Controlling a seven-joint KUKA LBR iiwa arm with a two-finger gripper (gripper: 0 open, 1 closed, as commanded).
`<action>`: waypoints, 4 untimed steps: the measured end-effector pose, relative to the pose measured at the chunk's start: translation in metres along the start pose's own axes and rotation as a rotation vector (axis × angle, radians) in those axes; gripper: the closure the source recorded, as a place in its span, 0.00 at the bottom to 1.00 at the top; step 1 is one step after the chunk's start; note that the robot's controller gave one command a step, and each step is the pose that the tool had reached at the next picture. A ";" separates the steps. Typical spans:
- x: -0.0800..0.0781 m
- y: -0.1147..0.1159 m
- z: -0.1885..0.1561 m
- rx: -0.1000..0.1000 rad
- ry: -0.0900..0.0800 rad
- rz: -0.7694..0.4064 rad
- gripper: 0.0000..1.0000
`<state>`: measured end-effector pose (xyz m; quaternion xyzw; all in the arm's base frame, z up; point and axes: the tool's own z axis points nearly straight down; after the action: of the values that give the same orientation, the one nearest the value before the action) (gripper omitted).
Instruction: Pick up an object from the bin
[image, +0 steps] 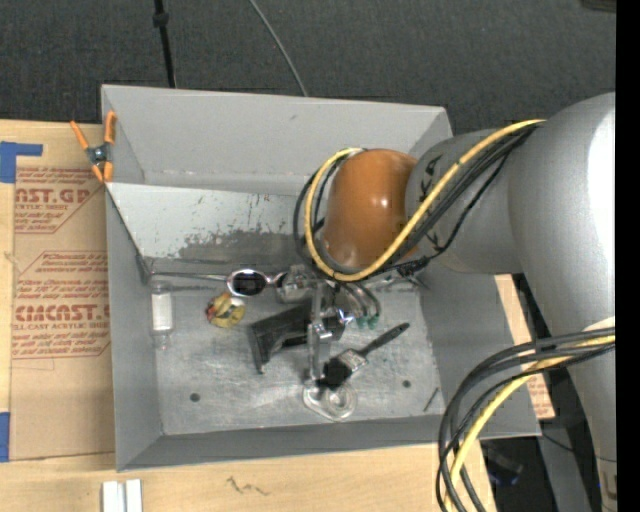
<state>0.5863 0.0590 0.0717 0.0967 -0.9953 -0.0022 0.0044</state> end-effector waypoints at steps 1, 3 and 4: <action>-0.012 0.005 -0.002 0.007 -0.020 -0.201 1.00; -0.012 0.006 -0.063 0.007 -0.013 -0.201 1.00; -0.009 0.006 -0.011 0.002 -0.003 -0.200 1.00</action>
Offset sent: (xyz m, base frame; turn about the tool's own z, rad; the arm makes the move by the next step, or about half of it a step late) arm 0.0000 0.0000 0.0000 0.0000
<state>0.5944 0.0667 0.0824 0.1953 -0.9807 -0.0015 0.0024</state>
